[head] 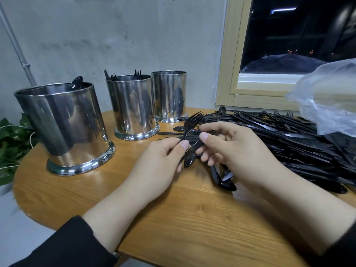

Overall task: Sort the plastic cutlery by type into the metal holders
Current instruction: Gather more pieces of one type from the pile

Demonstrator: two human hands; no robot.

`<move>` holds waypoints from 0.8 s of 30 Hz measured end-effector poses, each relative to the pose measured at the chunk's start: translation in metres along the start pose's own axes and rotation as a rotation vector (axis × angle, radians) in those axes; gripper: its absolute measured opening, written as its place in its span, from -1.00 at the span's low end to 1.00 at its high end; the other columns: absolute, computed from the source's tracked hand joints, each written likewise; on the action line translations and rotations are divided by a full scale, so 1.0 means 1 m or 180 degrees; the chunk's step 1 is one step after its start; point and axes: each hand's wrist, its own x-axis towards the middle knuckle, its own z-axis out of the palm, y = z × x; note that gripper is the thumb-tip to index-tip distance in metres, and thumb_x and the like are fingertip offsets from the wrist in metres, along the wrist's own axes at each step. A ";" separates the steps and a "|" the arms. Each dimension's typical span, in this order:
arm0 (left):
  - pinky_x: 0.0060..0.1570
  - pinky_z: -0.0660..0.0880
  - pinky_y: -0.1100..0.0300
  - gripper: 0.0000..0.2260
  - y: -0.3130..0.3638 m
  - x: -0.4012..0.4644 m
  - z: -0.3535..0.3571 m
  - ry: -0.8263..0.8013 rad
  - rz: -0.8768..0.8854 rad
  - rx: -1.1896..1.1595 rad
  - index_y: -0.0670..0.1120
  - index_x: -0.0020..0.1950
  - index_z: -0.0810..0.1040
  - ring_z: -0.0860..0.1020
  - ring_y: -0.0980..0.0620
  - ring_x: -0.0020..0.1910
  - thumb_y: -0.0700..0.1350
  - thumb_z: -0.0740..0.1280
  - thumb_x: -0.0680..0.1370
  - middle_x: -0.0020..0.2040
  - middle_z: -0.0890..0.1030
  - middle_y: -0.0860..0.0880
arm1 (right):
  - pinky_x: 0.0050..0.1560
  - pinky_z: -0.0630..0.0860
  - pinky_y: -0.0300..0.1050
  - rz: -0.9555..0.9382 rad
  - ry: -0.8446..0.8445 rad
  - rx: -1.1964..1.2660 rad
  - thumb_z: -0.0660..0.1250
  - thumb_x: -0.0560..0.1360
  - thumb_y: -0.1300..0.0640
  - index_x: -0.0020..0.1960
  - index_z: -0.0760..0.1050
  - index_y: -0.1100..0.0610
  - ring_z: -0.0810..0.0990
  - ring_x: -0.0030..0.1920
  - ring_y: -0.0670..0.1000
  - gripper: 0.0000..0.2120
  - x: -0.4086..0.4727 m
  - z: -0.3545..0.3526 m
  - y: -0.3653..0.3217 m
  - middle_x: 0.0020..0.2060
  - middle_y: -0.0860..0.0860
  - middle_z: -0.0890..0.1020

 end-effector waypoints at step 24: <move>-0.54 0.21 0.28 -0.70 0.029 0.009 0.006 -0.0046 -0.0717 -0.1516 -0.20 -0.03 0.67 0.30 0.12 -0.46 -0.04 0.25 0.69 -0.28 0.47 0.00 | 0.41 0.30 -0.10 -0.0681 -0.0861 -0.3721 0.33 0.53 0.18 0.39 0.46 -0.19 0.38 0.31 -0.14 -0.51 0.039 -0.077 0.013 0.31 -0.23 0.46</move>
